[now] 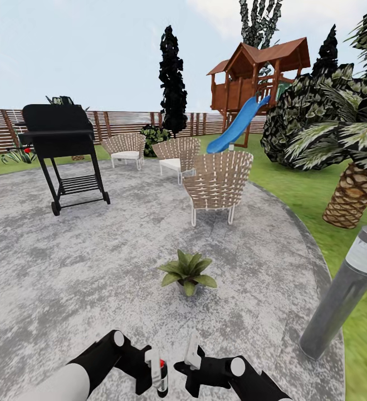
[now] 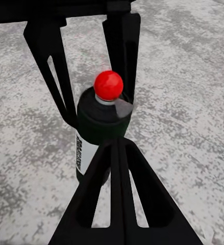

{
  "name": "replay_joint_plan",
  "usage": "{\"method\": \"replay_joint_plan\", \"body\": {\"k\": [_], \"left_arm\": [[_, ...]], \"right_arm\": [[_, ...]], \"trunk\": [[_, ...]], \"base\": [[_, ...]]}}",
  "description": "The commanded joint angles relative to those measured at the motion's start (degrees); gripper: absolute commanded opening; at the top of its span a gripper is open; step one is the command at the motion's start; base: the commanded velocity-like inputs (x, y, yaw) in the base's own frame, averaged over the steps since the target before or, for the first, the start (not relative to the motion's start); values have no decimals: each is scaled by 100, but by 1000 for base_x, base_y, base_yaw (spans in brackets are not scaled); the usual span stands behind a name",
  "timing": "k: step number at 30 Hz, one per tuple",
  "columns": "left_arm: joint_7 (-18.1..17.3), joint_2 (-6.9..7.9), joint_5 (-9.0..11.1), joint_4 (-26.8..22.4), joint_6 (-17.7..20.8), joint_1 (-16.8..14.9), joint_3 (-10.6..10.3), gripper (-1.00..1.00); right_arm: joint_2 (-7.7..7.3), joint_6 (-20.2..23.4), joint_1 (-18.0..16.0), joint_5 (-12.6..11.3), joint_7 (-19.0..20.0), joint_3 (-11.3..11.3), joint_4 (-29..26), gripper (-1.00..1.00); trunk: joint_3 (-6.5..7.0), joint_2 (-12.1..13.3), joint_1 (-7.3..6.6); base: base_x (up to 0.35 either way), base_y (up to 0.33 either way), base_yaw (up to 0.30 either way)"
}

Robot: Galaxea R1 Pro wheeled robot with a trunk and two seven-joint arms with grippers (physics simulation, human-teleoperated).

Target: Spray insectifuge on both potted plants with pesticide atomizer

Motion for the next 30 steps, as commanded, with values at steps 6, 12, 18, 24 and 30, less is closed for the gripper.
{"method": "replay_joint_plan", "body": {"k": [6, 12, 18, 24, 30], "left_arm": [[-14, -62, -55, -7, -74, 5, -202, -100], [0, -66, -18, -7, -73, 16, -649, -100], [14, -86, 6, -21, -73, 9, -637, -100], [18, -136, 33, -145, -75, 7, -603, -100], [10, -190, 33, -148, -81, 15, -607, -100]], "right_arm": [[1, -33, -3, 57, -6, -4, -3, -100], [1, -33, -3, 57, -6, -5, -3, -100], [1, -33, -3, 57, -9, -5, -10, -100], [1, -33, -3, 57, -7, -4, -11, -100], [1, -33, -3, 57, -10, -5, -11, -100]], "trunk": [[-5, -2, -1], [-5, -2, -1], [-5, -2, -1], [-5, -2, -1], [-5, -2, -1]], "base": [[0, 0, 0], [0, 0, 0], [0, 0, 0], [0, 0, 0], [0, 0, 0]]}}
